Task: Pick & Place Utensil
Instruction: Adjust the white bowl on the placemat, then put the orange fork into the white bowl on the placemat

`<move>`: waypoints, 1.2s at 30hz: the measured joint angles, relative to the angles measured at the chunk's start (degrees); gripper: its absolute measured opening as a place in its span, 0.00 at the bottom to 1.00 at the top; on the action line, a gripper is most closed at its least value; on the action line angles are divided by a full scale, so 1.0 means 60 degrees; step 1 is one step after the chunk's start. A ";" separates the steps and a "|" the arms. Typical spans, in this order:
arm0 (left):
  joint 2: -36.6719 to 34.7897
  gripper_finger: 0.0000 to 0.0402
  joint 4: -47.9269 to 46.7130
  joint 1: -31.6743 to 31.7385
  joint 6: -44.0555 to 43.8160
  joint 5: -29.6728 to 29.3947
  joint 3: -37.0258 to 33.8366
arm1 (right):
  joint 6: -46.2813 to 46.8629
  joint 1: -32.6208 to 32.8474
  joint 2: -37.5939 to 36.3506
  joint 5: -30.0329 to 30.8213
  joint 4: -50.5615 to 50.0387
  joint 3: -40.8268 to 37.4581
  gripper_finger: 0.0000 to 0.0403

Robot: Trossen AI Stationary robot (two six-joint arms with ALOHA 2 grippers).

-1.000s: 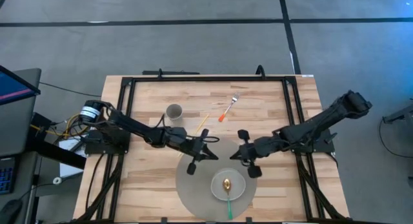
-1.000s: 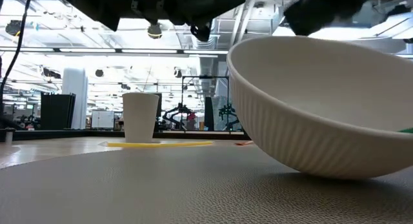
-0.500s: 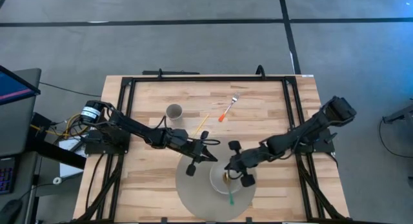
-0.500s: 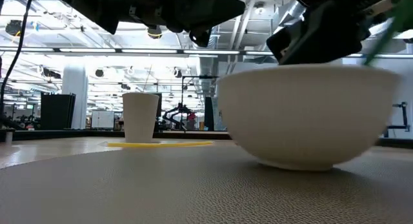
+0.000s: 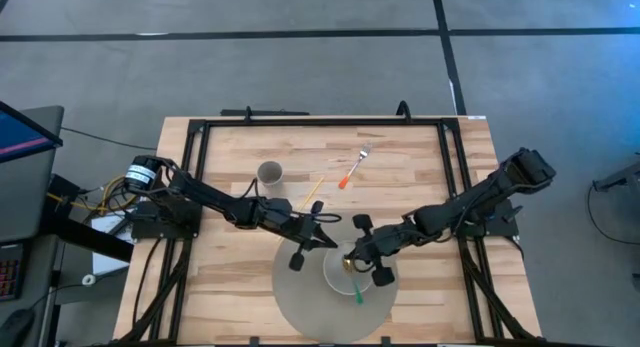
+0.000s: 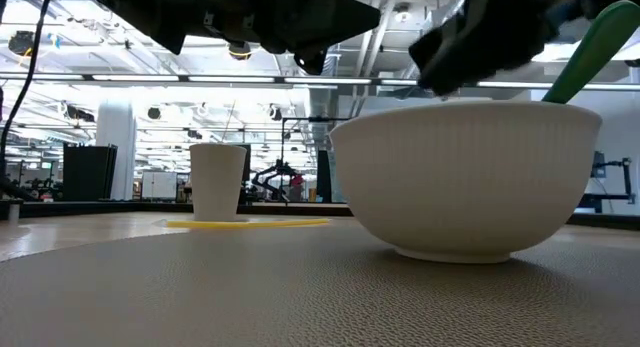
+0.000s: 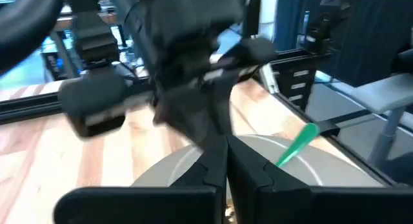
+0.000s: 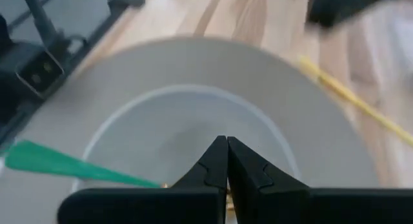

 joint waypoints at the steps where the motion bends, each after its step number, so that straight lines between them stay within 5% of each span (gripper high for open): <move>1: 0.0000 0.02 0.0003 0.0021 -0.0019 -0.0129 0.0000 | -0.0007 -0.0007 -0.0184 0.0003 -0.0035 0.0014 0.00; 7: -0.0011 0.02 -0.0007 0.0254 -0.0073 -0.0781 0.0000 | -0.0011 -0.0160 -0.1682 0.0686 -0.0184 0.0072 0.00; 12: -0.0181 0.06 -0.0096 0.0305 -0.0082 -0.1045 0.0000 | -0.0301 -0.0382 -0.2670 0.2270 -0.0990 0.0072 0.02; 19: -0.1837 0.18 -0.2421 0.0334 0.0060 -0.2208 0.0000 | -0.1089 -0.1613 -0.2958 0.3183 -0.2347 0.0069 0.15; 25: -0.3910 0.21 -0.4280 0.0342 0.0080 -0.3269 0.0000 | -0.1413 -0.3349 -0.2722 0.2978 -0.3399 0.0045 0.31; 36: -0.6540 0.21 -0.6052 0.0342 0.0082 -0.3430 0.0004 | -0.3372 -0.6884 -0.0804 0.0331 -0.3320 0.0058 0.51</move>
